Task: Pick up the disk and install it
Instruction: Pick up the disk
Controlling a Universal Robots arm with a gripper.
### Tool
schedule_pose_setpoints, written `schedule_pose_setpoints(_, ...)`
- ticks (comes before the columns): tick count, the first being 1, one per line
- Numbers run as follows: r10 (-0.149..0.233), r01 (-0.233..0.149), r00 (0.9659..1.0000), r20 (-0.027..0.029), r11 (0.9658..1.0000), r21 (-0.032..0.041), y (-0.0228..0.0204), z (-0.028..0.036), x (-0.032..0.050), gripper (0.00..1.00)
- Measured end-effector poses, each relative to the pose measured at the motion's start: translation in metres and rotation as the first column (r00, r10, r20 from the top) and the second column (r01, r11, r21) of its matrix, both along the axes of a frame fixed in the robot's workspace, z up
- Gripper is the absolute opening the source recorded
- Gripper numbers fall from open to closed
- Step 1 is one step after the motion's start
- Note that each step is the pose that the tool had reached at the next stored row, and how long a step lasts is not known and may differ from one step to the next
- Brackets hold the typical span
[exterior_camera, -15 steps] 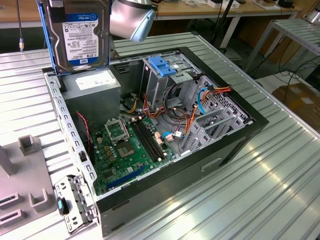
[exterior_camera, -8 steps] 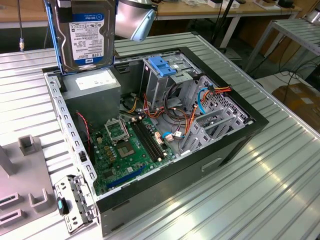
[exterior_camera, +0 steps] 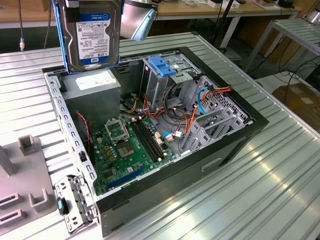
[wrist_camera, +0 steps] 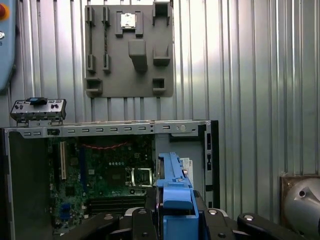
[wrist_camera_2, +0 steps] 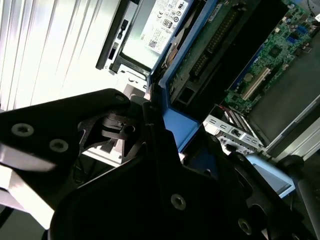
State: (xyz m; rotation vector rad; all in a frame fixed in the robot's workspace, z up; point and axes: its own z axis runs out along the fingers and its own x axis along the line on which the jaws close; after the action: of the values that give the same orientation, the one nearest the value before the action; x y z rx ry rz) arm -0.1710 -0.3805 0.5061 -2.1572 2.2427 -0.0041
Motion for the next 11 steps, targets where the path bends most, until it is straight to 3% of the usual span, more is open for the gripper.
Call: schedule_pose_setpoints(11, 0.0, 0.0, 1.0, -0.0002, 1.0, 0.0, -0.0012, 0.0, 0.0132, 0.37)
